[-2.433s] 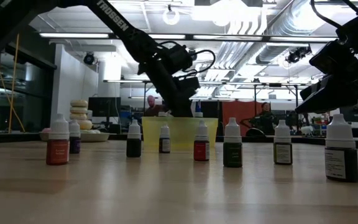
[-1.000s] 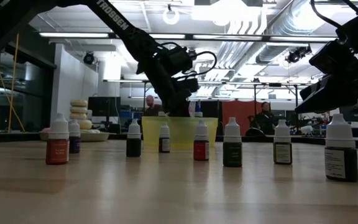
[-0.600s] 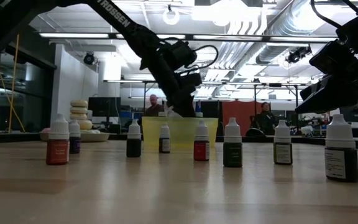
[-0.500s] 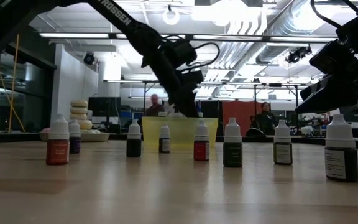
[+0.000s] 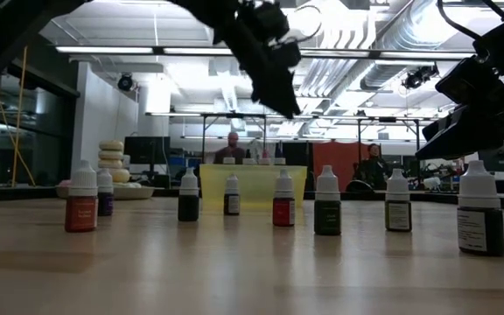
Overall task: Pick & Place food coloring
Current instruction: Put the bottom small red food coloring bottle into the yellow bin
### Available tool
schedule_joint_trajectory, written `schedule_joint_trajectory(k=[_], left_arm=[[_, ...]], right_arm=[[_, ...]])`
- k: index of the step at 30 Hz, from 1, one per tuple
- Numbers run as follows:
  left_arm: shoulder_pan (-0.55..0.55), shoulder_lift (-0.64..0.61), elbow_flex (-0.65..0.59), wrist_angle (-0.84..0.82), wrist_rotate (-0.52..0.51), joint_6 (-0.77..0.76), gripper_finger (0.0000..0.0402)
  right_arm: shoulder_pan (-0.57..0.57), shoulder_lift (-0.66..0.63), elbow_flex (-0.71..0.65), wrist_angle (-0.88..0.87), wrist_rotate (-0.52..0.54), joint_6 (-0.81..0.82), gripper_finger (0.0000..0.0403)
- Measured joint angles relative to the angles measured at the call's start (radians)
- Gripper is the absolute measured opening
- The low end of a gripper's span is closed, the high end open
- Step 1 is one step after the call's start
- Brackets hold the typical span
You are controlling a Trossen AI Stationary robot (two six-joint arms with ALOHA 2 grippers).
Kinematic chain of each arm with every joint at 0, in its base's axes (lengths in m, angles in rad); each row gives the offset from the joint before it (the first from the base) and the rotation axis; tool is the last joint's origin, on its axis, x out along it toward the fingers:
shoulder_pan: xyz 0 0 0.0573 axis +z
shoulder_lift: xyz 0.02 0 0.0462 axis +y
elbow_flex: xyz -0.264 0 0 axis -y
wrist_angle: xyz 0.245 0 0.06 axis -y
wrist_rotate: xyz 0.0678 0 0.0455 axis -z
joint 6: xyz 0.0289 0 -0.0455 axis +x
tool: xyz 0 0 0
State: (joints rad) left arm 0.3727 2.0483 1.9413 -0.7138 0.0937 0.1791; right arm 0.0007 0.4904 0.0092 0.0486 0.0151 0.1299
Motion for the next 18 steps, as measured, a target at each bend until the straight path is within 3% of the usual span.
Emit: schedule_joint_trajectory(k=[8,18], left_arm=[[-0.072,0.000,0.164,-0.189,-0.076,-0.013,0.0211],[-0.200,0.000,0.289,-0.409,-0.172,-0.193,0.0211]], right_arm=[[0.000,0.000,0.000,0.000,0.000,0.000,0.0000],[0.000,0.000,0.000,0.000,0.000,0.000,0.0000]])
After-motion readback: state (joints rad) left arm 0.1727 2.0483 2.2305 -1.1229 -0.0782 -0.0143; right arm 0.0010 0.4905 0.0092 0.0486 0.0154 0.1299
